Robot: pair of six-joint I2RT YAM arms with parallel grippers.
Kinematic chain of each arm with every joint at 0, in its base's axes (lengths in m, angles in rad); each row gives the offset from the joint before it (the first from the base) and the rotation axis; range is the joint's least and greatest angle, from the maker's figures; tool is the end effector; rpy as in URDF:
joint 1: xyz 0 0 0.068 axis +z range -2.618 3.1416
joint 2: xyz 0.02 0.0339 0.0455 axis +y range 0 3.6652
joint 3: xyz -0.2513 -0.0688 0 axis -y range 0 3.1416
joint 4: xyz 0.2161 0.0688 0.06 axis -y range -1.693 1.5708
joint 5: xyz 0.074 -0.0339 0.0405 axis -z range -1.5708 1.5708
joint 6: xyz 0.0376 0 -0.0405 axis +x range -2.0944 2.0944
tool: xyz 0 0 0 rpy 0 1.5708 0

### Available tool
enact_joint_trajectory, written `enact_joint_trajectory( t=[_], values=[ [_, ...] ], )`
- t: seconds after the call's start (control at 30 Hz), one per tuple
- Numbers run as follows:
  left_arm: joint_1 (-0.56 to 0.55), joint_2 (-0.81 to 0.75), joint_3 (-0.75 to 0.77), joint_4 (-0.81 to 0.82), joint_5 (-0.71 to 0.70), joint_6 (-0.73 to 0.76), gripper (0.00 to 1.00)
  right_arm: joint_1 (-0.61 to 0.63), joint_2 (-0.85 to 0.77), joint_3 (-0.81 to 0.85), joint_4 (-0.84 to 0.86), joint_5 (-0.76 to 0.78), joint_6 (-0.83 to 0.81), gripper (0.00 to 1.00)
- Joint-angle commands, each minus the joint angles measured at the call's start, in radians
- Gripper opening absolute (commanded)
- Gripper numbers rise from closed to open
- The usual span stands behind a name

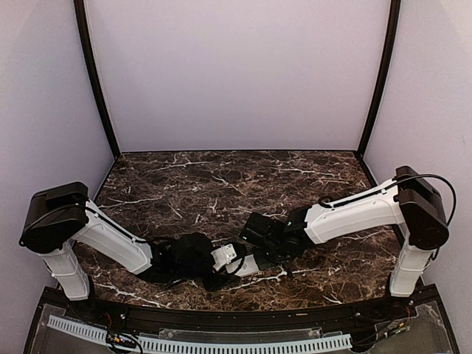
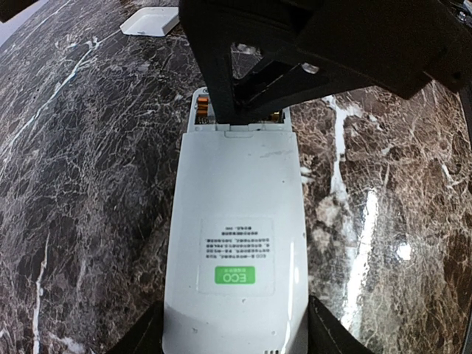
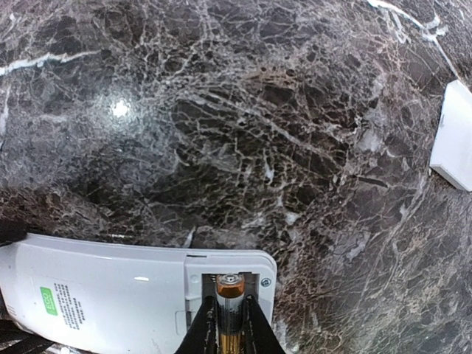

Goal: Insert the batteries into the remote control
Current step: Place the battery in the battery compartment.

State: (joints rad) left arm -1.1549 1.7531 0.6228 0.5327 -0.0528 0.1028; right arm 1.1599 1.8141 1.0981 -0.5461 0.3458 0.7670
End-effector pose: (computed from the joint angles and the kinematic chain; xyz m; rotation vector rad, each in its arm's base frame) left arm 0.1247 -0.2775 0.1280 1.2801 1.8127 -0.5387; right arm 0.1380 0.2848 0.1566 -0.4523 2.6462 0.0754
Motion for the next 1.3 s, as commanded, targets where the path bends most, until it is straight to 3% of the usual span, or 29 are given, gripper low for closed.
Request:
enact_joint_trajectory(
  t=[0.0, 0.77, 0.9, 1.27],
  values=[
    [0.002, 0.003, -0.014, -0.132, -0.060, 0.020, 0.00, -0.014, 0.054, -0.035, -0.339, 0.113, 0.032, 0.13],
    [0.000, 0.017, 0.000, -0.155, -0.042, 0.031, 0.00, -0.013, 0.020, 0.073, -0.319, 0.062, -0.071, 0.18],
    [-0.002, 0.020, 0.002, -0.156, -0.042, 0.032, 0.00, -0.022, 0.007, 0.072, -0.282, 0.017, -0.097, 0.26],
    [-0.002, 0.020, 0.002, -0.157, -0.042, 0.032, 0.00, -0.125, -0.159, 0.011, -0.060, -0.175, -0.167, 0.29]
  ],
)
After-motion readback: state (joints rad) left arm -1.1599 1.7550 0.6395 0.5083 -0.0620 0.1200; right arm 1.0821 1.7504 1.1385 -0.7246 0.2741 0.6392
